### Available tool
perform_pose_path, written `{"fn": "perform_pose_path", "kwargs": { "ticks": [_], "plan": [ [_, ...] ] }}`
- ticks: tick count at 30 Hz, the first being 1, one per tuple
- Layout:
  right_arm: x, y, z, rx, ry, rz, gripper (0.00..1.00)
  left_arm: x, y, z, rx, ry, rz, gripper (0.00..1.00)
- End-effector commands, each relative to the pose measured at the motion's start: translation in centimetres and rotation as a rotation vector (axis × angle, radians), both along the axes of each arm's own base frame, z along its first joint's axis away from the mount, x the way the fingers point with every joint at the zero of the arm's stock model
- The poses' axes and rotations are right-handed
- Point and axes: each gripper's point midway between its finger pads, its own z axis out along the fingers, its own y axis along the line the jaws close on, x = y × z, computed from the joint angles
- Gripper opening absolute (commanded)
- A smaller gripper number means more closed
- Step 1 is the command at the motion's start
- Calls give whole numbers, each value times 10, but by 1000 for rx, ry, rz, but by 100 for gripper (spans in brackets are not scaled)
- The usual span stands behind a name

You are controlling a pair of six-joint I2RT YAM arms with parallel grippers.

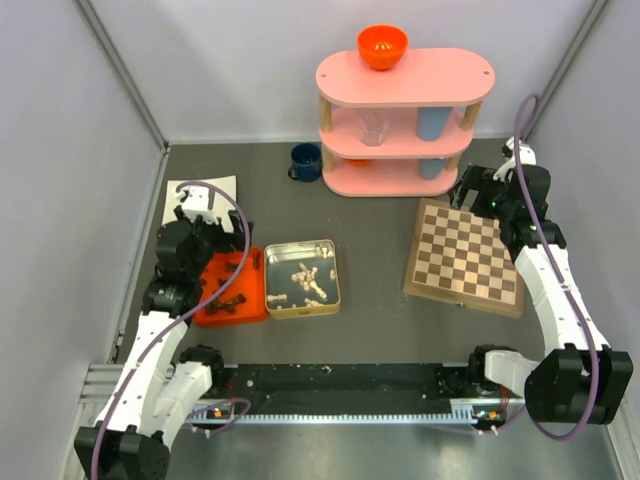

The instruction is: Set up the chess pieces on the board

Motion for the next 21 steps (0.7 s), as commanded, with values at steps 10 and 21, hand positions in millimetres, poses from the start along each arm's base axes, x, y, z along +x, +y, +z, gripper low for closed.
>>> {"fn": "perform_pose_path", "kwargs": {
  "ticks": [10, 21],
  "plan": [
    [-49, 90, 13, -64, -178, 751, 99, -12, -54, 23, -183, 54, -252, 99],
    [-65, 99, -31, -96, -142, 871, 99, -35, -109, -18, -175, 265, -338, 98]
  ]
}}
